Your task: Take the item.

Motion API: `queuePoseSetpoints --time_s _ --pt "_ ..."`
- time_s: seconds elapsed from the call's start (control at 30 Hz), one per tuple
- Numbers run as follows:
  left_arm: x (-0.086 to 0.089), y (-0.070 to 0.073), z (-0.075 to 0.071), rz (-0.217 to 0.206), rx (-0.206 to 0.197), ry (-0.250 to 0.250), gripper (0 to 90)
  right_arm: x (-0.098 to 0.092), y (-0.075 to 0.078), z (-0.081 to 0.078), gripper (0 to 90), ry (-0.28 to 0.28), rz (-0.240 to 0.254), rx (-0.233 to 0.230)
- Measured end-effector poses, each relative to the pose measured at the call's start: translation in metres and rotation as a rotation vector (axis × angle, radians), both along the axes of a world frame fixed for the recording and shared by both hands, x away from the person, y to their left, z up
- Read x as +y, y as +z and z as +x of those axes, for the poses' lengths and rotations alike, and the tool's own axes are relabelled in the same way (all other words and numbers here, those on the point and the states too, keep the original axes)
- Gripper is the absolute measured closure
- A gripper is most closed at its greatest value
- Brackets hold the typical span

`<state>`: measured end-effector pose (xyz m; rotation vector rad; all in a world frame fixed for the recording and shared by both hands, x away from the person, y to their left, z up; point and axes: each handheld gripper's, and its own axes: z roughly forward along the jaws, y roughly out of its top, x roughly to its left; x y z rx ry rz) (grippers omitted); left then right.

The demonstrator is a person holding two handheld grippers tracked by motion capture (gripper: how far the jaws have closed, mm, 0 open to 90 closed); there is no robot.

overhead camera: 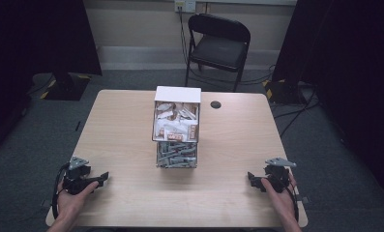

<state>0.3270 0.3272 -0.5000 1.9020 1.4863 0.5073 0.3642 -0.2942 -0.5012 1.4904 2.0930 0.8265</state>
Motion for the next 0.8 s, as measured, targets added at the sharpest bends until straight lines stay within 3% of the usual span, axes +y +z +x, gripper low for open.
queuePoseSetpoints --time_s 0.13,0.37,0.47,0.7,0.8 --pt "-0.001 0.002 -0.001 -0.011 -0.012 -0.015 23.7 0.000 0.000 0.000 3.7 0.000 0.000 0.000" --pt "-0.011 0.011 -0.004 0.011 -0.047 -0.072 30.1 0.000 0.000 0.000 3.7 0.000 0.000 0.000" --pt "-0.015 0.015 -0.005 -0.027 -0.040 -0.084 32.1 0.000 0.000 0.000 3.7 0.000 0.000 0.000" --pt "-0.022 0.021 -0.008 -0.038 -0.066 -0.122 37.7 0.000 0.000 0.000 3.7 0.000 0.000 0.000" --pt "-0.024 0.023 -0.009 -0.102 -0.057 -0.127 39.7 0.000 0.000 0.000 3.7 0.000 0.000 0.000"
